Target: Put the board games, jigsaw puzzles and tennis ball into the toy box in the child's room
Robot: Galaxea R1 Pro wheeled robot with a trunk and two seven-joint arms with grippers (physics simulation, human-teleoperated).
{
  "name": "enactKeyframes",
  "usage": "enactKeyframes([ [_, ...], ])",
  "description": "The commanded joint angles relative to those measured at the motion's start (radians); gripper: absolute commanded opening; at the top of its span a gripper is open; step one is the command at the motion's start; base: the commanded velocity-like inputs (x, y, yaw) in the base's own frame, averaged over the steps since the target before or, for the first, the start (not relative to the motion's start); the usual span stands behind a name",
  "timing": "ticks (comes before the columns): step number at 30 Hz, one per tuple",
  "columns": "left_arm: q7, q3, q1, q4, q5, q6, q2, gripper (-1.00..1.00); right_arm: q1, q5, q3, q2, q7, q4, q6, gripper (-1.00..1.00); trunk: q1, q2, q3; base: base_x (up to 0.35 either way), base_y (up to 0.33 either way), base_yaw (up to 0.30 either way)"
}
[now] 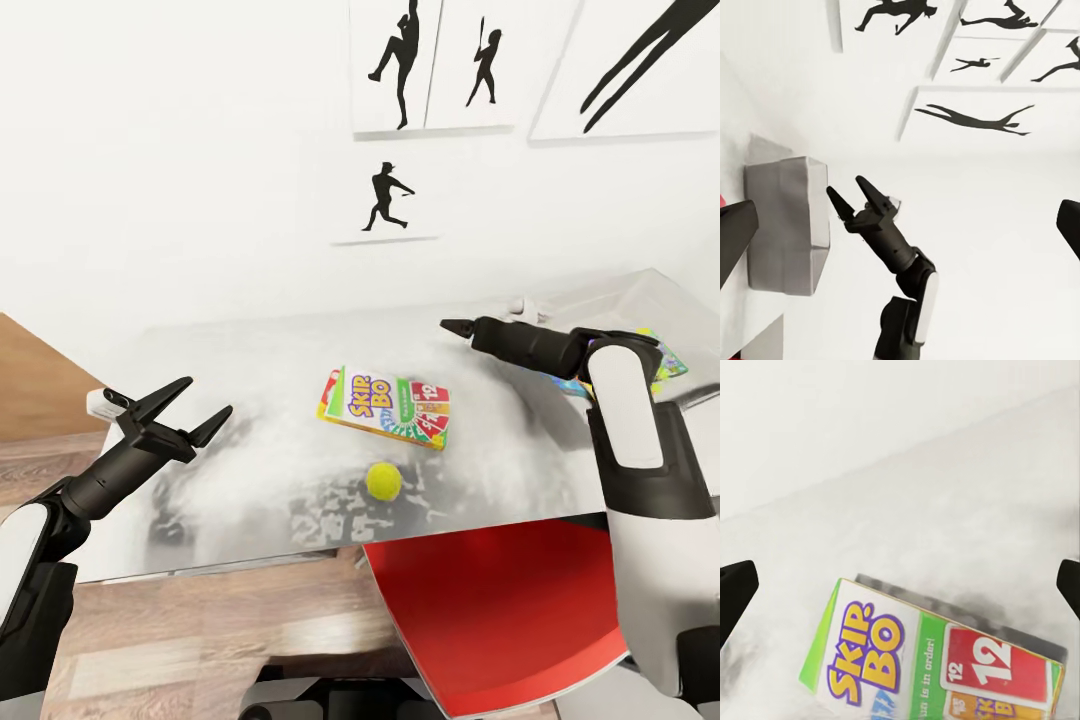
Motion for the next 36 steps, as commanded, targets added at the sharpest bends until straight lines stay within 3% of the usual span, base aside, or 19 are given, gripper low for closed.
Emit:
enactKeyframes([
  [1, -0.008, 0.001, 0.0, 0.0, -0.008, 0.003, 0.0, 1.0, 0.003, -0.009, 0.01, 0.002, -0.011, 0.001, 0.002, 1.0, 0.001, -0.002, -0.001, 0.005, 0.001, 0.0],
  [9, -0.008, 0.001, 0.0, 0.0, -0.008, 0.003, 0.0, 1.0, 0.047, -0.009, 0.034, 0.026, -0.014, 0.016, 0.002, 1.0, 0.001, -0.002, -0.001, 0.003, 0.001, 0.0],
  [17, -0.009, 0.001, -0.001, 0.0, -0.008, 0.003, 0.0, 1.0, 0.065, -0.007, 0.04, 0.031, -0.016, 0.078, 0.002, 1.0, 0.001, -0.002, -0.001, 0.0, 0.0, 0.0],
  [30, -0.008, 0.001, -0.001, 0.0, -0.008, 0.003, 0.001, 1.0, 0.075, 0.0, 0.034, 0.02, -0.023, 0.142, 0.002, 1.0, 0.001, -0.002, -0.001, 0.0, 0.0, 0.0],
  [36, -0.004, 0.001, 0.0, 0.0, -0.008, 0.003, 0.0, 1.0, 0.095, 0.001, 0.028, 0.015, -0.073, 0.152, 0.002, 1.0, 0.001, -0.002, -0.001, 0.0, 0.0, 0.0],
])
